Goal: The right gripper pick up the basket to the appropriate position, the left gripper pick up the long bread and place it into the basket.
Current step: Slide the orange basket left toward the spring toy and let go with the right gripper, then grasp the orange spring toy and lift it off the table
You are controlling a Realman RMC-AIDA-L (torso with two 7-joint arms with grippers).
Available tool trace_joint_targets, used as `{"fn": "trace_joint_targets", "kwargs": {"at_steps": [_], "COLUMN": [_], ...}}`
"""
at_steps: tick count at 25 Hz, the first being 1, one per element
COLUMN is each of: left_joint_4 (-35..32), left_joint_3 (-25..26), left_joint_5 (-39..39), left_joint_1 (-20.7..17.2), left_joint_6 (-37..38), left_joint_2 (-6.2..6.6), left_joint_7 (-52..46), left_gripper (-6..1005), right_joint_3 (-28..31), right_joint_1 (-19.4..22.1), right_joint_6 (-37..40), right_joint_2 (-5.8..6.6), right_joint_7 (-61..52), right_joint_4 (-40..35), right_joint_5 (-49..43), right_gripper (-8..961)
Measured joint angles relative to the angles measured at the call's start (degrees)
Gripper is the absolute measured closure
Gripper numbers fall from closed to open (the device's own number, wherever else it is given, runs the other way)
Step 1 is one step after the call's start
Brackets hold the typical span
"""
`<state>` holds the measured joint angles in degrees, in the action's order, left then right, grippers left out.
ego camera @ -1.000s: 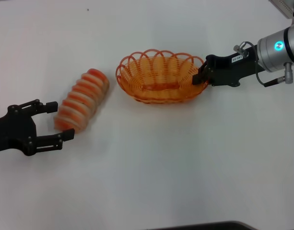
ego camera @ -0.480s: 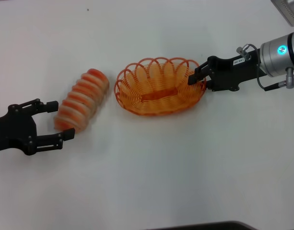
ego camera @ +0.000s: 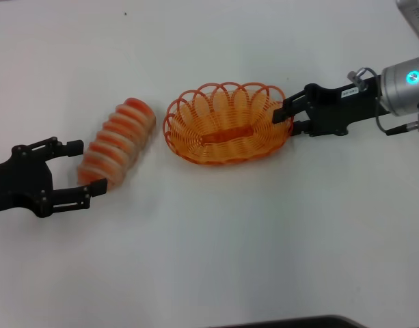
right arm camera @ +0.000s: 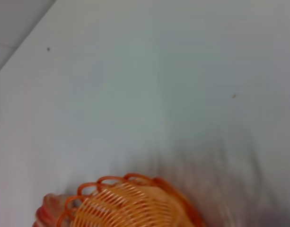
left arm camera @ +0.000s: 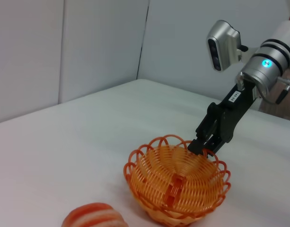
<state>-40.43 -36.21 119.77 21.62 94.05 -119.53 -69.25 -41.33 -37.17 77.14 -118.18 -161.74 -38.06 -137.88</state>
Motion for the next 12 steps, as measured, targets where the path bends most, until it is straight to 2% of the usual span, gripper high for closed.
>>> {"fn": "trace_joint_targets", "kwargs": {"at_steps": [6,12], "left_joint_4": [0.0,0.21], "left_joint_3": [0.0,0.64], "left_joint_5": [-1.41,-1.58], "left_joint_1": [0.08,0.11], "left_joint_6": [0.07,-0.31], "left_joint_2": [0.0,0.06], "left_joint_7": [-0.19,-1.06], "left_gripper": [126,127], "right_joint_3": [1.85,3.1], "right_joint_1": [2.86,7.27], "right_joint_6": [0.1,5.3], "right_joint_2": [1.32,2.04], "right_joint_7": [8.35,29.57], "right_joint_4": [-4.88,-9.67], "right_joint_5": [2.26,15.56], "right_gripper": [512,510]}}
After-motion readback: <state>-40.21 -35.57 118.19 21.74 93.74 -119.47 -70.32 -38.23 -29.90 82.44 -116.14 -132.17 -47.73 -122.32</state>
